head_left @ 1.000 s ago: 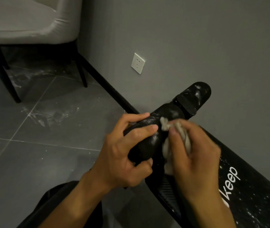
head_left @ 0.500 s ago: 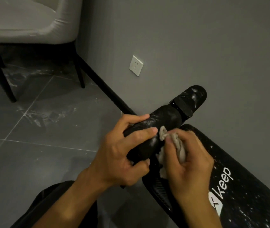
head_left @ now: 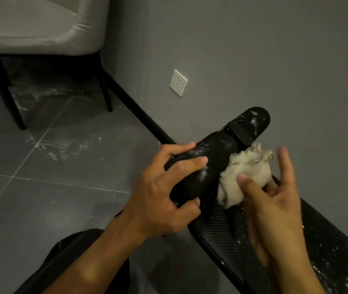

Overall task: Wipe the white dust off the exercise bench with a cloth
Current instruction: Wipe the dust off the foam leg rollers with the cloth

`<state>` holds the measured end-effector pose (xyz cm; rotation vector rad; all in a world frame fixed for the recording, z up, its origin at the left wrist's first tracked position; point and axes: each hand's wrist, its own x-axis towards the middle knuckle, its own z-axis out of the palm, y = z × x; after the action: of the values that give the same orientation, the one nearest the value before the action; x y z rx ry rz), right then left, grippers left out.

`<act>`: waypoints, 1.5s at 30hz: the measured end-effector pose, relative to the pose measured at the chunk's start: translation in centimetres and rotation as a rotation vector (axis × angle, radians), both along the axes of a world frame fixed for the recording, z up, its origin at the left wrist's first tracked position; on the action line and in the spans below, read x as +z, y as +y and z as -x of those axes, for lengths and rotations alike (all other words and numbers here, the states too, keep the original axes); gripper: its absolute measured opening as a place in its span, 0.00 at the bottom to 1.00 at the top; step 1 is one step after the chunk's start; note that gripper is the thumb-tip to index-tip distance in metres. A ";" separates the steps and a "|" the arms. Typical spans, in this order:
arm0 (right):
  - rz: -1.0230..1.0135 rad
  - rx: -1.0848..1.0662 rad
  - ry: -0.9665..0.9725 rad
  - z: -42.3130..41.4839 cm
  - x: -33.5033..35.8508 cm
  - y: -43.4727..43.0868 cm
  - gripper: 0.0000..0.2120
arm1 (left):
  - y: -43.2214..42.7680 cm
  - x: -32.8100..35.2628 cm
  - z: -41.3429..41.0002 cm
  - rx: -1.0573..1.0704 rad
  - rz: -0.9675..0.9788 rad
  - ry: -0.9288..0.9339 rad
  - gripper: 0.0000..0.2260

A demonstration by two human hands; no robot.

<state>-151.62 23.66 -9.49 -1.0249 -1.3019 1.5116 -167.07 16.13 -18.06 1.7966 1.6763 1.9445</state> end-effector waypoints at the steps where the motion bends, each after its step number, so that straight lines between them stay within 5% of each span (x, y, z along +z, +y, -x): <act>1: -0.009 -0.042 0.031 -0.1 -0.1 -0.1 0.40 | 0.0 0.0 0.0 -0.001 0.002 -0.004 0.26; 6: -0.043 -0.079 0.190 0.9 0.4 -1.2 0.22 | -0.1 -0.1 -0.2 -0.003 0.002 -0.020 0.26; 10: -0.190 0.073 0.157 1.5 -0.7 -1.7 0.28 | 0.0 -0.2 -0.1 -0.012 -0.011 -0.024 0.24; 18: -1.187 0.156 -0.572 -0.6 -2.9 -0.9 0.40 | -0.1 -0.3 -0.3 -0.009 -0.025 -0.041 0.25; 21: -1.370 0.222 -0.661 -1.1 -3.1 -0.1 0.23 | -0.1 -0.4 -0.2 -0.015 -0.026 -0.031 0.26; 23: -1.358 0.218 -0.634 -1.4 -3.7 0.3 0.13 | 0.1 -0.5 -0.2 -0.012 -0.025 -0.032 0.26; 28: -1.083 0.013 -0.534 0.4 -3.1 0.2 0.12 | 0.2 -0.5 -0.2 0.001 -0.012 -0.032 0.28; 35: -1.067 0.101 -0.568 1.6 -4.4 -1.0 0.19 | 0.4 -0.7 0.1 -0.009 -0.017 -0.030 0.28; 41: -1.176 0.172 -0.436 1.0 -4.3 -1.3 0.08 | 0.4 -0.6 0.1 -0.010 -0.013 -0.025 0.28; 45: -1.131 0.239 -0.432 0.8 -3.5 -1.1 0.10 | 0.3 -0.6 0.1 -0.008 -0.015 -0.011 0.28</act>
<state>-152.39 22.53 -12.99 -0.4303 -2.2338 0.4634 -167.18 16.44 -18.64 1.7907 1.6539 1.9653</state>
